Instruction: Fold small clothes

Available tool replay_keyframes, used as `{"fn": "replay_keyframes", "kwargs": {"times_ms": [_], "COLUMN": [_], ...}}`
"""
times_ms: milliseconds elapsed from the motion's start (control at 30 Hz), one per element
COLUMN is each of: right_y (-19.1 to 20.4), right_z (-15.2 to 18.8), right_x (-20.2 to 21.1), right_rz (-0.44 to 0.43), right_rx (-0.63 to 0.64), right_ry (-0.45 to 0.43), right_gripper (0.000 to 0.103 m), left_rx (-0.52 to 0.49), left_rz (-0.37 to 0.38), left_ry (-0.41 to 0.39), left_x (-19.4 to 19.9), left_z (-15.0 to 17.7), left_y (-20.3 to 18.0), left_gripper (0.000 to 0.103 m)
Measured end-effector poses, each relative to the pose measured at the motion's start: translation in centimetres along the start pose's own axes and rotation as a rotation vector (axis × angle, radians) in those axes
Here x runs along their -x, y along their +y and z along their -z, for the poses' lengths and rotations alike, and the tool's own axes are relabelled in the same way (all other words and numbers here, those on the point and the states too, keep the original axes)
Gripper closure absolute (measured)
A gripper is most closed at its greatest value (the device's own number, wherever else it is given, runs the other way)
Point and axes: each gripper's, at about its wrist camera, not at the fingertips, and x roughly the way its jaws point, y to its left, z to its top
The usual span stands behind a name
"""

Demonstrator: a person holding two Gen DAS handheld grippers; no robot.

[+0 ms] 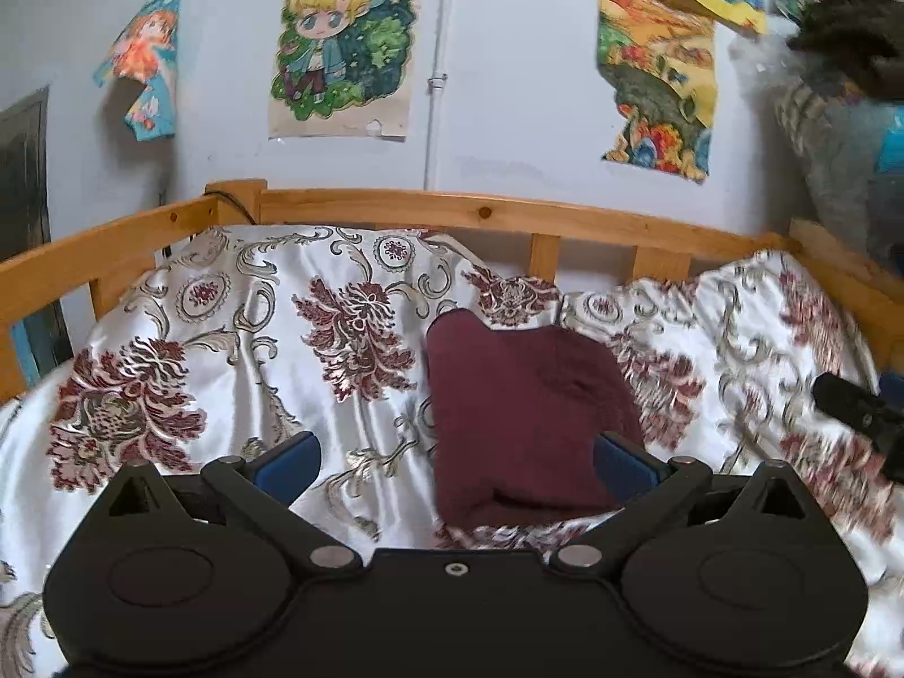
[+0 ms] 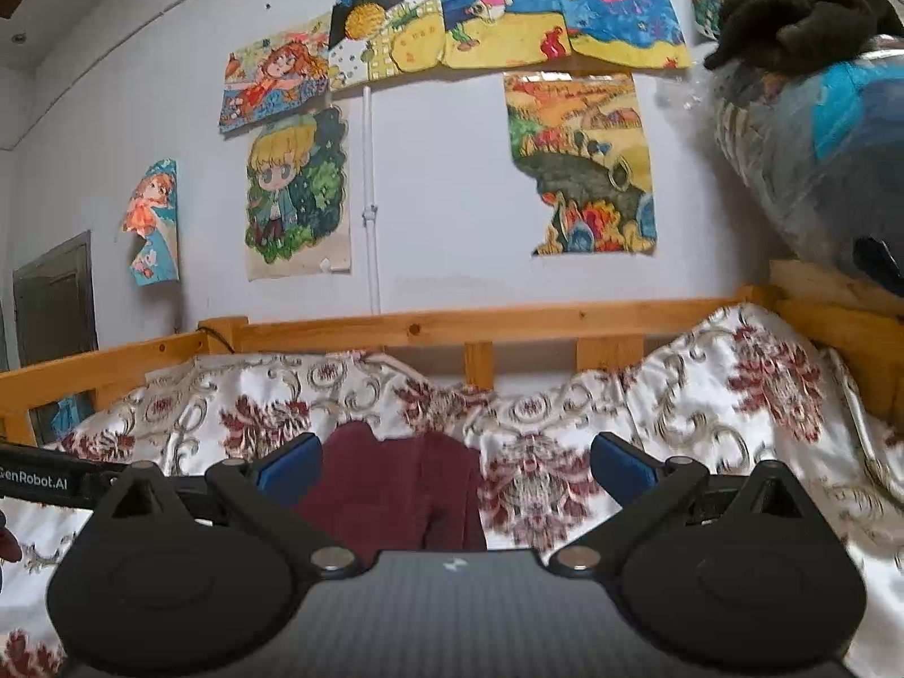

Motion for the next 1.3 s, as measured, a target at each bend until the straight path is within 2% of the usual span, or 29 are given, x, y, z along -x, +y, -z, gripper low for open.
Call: {"fn": "replay_keyframes", "kwargs": {"times_ms": [67,133,267,633,1300], "right_y": [-0.1,-0.1,-0.1,0.3,0.0], "right_z": [0.9,1.8,2.9,4.7,4.7], "right_x": [0.7,1.2,0.8,-0.7,-0.7], "right_rz": [0.012,0.016,-0.047,-0.029,-0.032], "right_rx": [-0.004,-0.01,-0.052,-0.034,-0.043], "right_ry": [0.02,0.039,0.109,0.177,0.185], "right_gripper": [0.0,0.0,0.0,0.0,0.0], "left_rx": [-0.021,-0.017,0.019,-0.028,-0.011], "left_rz": [-0.025,-0.003,-0.003,-0.024,-0.03], "left_ry": [0.023,0.063,0.072,0.121,0.121], "left_x": [-0.1,-0.3,-0.5,-1.5,-1.3], "left_z": [0.8,1.6,2.6,4.3,4.1], "left_y": [-0.1,0.2,0.7,0.2,0.4], "left_gripper": [0.001,0.001,0.001,0.001,0.001]}}
